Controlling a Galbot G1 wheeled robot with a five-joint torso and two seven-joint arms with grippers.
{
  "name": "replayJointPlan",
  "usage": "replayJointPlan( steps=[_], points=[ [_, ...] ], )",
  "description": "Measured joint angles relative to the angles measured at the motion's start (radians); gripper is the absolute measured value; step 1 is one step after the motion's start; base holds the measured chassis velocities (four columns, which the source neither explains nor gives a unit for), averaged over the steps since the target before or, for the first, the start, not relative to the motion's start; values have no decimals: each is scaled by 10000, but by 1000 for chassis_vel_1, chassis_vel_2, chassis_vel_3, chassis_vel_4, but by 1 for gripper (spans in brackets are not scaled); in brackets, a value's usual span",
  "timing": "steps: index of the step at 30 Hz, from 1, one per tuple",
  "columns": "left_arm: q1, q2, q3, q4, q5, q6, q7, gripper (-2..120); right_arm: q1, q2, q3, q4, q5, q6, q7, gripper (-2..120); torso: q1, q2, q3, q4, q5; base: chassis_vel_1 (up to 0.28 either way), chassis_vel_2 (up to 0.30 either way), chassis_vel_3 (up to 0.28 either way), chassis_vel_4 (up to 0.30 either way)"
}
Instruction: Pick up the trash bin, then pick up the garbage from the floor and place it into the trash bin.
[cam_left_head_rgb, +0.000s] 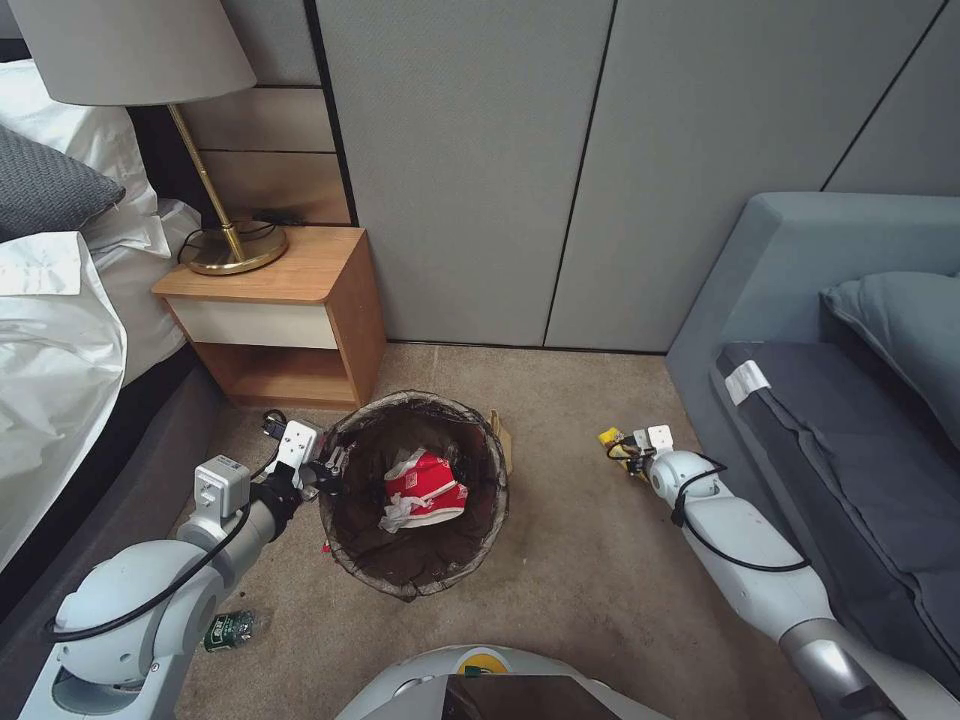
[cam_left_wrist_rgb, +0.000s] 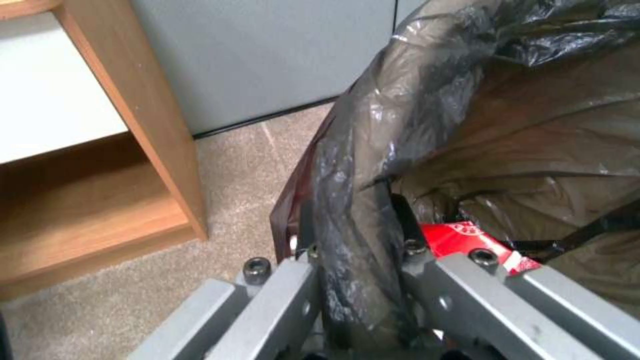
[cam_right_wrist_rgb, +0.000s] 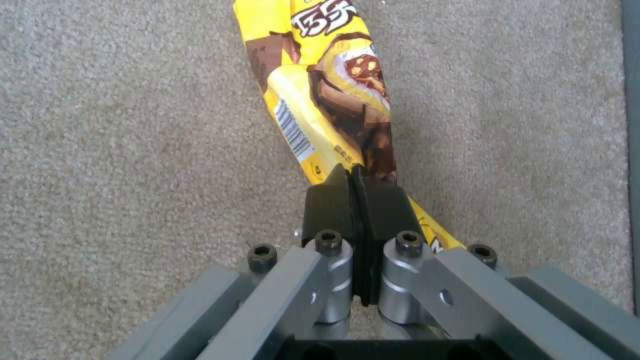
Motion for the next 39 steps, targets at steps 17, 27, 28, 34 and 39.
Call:
replayJointPlan(
  steps=[17,27,28,34,39],
  points=[
    [76,15,-32,-69,38,0,-8,0,-62,0,117,-18,-30,69,-54,0,0,0,0,-1,-1,0,0,0,0],
    [37,56,-20,-60,50,0,-4,0,11,19,85,-88,20,81,117,18,0,0,0,-1,0,0,0,0,0],
    [26,68,-20,-50,46,0,-4,0,38,28,54,-111,22,88,129,24,0,0,0,-1,-1,0,0,0,0],
    [-1,85,-8,-17,42,0,-2,0,321,129,-121,-462,-1,96,163,43,0,0,0,0,-1,0,0,0,0],
    [-22,105,-27,4,39,0,0,0,524,253,-228,-672,-45,109,212,61,0,0,0,1,-1,0,0,0,0]
  ],
)
